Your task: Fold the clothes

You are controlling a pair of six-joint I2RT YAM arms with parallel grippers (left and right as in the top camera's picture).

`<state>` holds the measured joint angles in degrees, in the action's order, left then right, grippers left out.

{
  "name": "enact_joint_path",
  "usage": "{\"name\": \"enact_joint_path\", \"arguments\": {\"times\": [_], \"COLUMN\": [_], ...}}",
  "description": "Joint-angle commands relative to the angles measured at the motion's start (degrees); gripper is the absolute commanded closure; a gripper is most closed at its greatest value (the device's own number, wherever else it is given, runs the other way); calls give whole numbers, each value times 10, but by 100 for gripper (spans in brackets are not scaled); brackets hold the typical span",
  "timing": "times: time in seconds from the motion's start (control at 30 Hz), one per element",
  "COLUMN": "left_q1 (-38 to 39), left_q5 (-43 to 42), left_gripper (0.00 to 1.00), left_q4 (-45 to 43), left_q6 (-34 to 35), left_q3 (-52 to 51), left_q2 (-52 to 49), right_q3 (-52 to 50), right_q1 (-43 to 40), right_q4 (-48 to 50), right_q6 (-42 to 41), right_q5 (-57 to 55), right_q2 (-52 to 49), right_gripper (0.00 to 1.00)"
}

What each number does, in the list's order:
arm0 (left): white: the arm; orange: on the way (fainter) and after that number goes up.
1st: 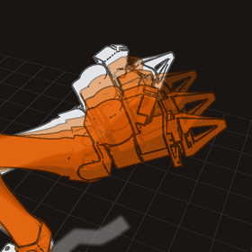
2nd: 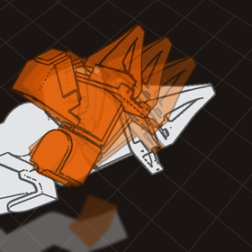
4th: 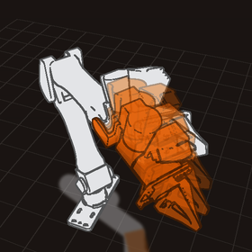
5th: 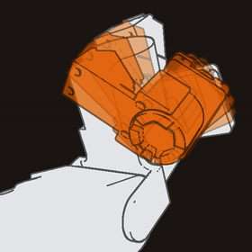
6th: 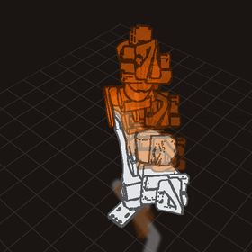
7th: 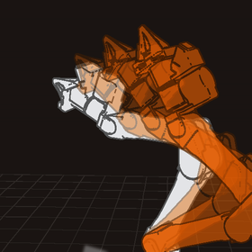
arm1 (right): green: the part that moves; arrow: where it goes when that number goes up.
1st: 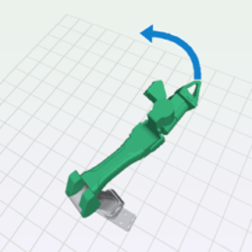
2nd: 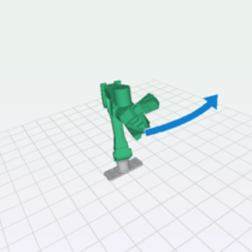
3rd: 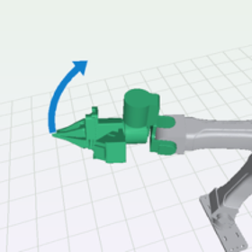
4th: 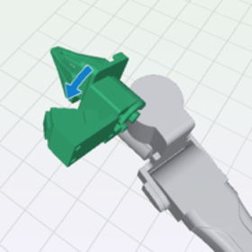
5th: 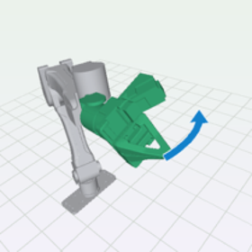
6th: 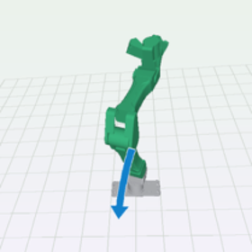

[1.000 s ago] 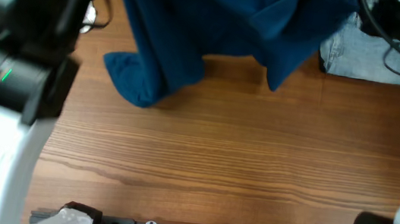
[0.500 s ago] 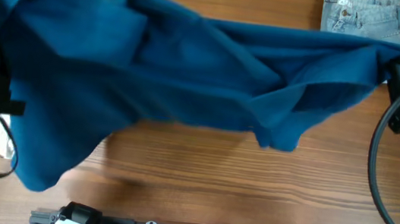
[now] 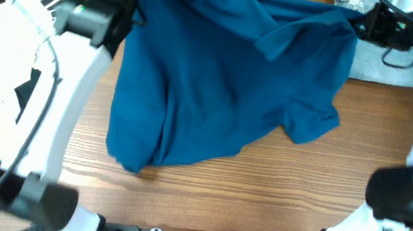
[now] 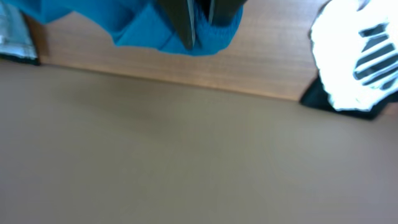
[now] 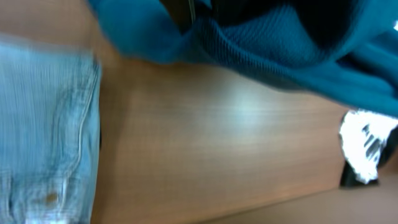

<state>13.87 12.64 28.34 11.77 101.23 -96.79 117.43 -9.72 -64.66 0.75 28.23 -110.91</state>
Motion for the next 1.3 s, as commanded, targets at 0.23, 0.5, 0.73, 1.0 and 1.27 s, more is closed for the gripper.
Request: {"name": "enact_joint_path", "arguments": {"times": [0.23,0.5,0.73,1.0,1.27], "left_q1": [-52,-45,30,203,192], "left_q5": [9,-115,-210,-235,-215], "left_gripper": [96,96,96,80,0], "left_q4": [-324,-75,202,416,427], "left_q6": [-34,-83,-83,-66,-48], "left_q3": [122,247,243,243,258], "left_q2": [-36,-35,-88,-216,-190], "right_q3": [119,181,180,181,181], "right_q1": [21,20,17,-44,-74], "right_q4": [401,286,134,63,-4], "right_q6": [-115,-54,8,8,36], "right_q5": [98,86,29,91,121], "right_q2": [-54,-71,-133,-128,-67], "right_gripper": [96,96,96,84,13]}}
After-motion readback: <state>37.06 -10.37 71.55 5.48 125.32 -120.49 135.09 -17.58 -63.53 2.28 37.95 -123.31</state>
